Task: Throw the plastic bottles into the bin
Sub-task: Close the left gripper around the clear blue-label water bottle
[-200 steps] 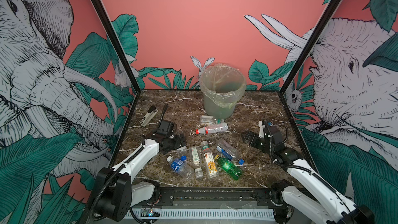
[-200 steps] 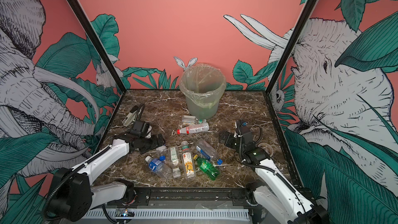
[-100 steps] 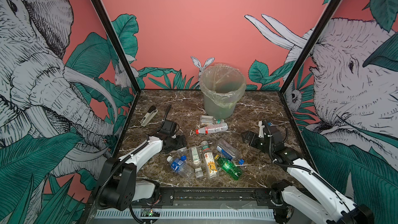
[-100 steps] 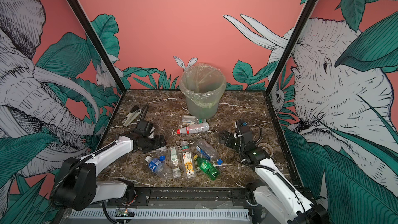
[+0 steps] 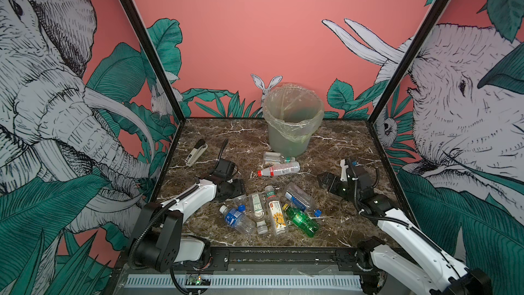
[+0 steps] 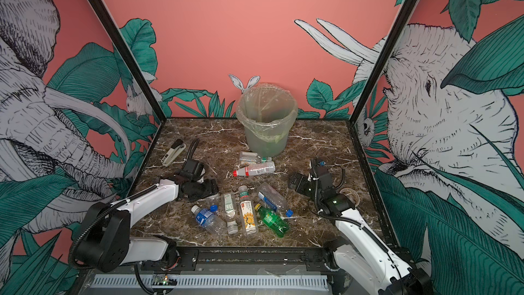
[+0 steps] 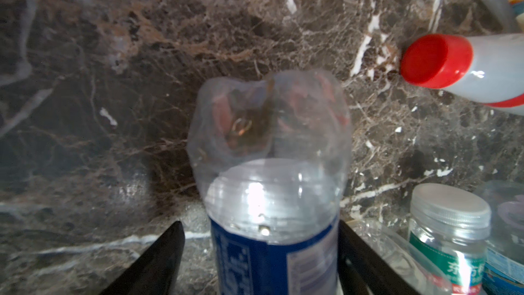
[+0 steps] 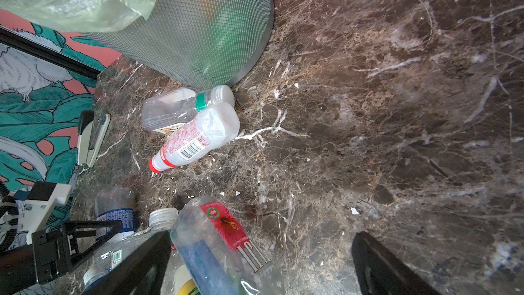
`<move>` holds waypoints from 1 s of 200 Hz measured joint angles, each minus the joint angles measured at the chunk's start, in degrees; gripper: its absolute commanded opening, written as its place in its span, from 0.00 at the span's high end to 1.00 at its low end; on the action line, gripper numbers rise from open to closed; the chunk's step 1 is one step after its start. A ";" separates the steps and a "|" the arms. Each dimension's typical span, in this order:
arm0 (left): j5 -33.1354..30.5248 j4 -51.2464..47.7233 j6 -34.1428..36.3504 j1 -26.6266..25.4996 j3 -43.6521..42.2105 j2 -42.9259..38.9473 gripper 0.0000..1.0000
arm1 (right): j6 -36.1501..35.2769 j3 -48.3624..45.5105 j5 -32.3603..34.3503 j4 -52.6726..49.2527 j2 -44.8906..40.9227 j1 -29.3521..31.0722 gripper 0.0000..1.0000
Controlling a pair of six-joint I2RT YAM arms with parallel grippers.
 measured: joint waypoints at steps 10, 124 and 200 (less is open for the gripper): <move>-0.15 0.17 -0.04 0.00 -0.13 0.00 0.18 | 0.13 -0.26 0.00 0.15 0.00 -0.04 0.01; -0.96 3.63 -1.36 0.00 -1.57 0.96 0.33 | 0.52 -0.68 0.09 0.37 -0.26 -0.28 0.01; -0.96 4.68 -1.92 0.00 -1.57 1.05 0.45 | 0.55 -0.68 0.09 0.15 -1.05 -0.46 0.01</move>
